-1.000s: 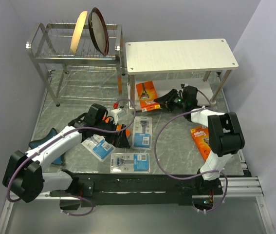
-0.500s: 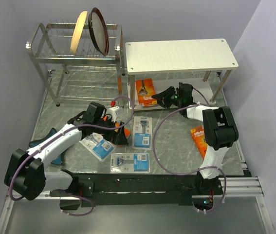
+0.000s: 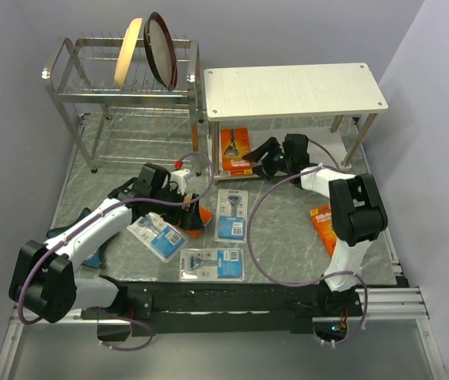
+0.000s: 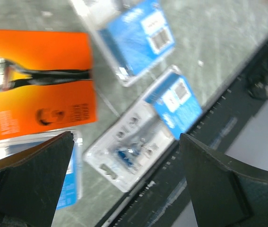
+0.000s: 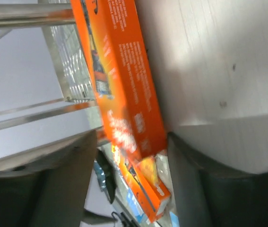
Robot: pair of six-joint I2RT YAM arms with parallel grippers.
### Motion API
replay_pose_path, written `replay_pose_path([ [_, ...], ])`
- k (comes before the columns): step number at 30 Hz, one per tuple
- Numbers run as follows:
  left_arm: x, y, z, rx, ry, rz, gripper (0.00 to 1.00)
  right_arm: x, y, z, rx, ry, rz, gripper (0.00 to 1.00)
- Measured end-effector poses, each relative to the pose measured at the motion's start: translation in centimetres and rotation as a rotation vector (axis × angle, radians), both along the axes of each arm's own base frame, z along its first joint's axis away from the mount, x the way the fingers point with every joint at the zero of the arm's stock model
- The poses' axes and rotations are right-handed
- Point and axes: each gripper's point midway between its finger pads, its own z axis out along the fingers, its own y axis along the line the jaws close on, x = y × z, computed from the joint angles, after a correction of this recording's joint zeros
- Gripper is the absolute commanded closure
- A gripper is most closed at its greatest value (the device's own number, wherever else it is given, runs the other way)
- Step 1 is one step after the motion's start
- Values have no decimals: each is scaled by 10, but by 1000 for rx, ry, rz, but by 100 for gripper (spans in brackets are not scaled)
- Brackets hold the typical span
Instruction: Place and organize the shaving razors onto the shelf
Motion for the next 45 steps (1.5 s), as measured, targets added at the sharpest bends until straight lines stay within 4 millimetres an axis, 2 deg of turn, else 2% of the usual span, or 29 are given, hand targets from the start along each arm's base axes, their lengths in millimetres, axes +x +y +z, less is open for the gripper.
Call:
replay_pose_path([
  [6,18,22,-2,58,-19,97,1,-21,-17,12,-118,-19,19,30],
  [9,31,38,5,90,-69,172,1,-46,-29,25,-202,-70,61,31],
  [12,49,64,12,126,-133,295,1,-76,-39,35,-301,-163,135,31],
  [15,64,93,8,160,-154,417,1,-106,-40,26,-387,-210,236,30],
  [18,72,112,2,196,-152,480,1,-134,-25,13,-444,-241,376,30],
  [20,76,119,-2,214,-150,489,7,-151,-6,11,-470,-286,484,30],
  [22,79,125,-10,229,-126,489,18,-165,13,16,-483,-349,572,30],
  [24,85,134,-20,250,-76,483,24,-177,30,24,-476,-407,641,30],
  [26,95,139,-29,267,-34,475,30,-179,37,32,-471,-443,668,30],
  [30,110,149,-53,271,49,459,37,-176,38,39,-479,-478,673,30],
  [38,116,152,-79,248,149,438,42,-179,36,49,-476,-501,667,30],
  [45,119,152,-92,196,219,459,52,-180,36,49,-471,-501,671,30],
])
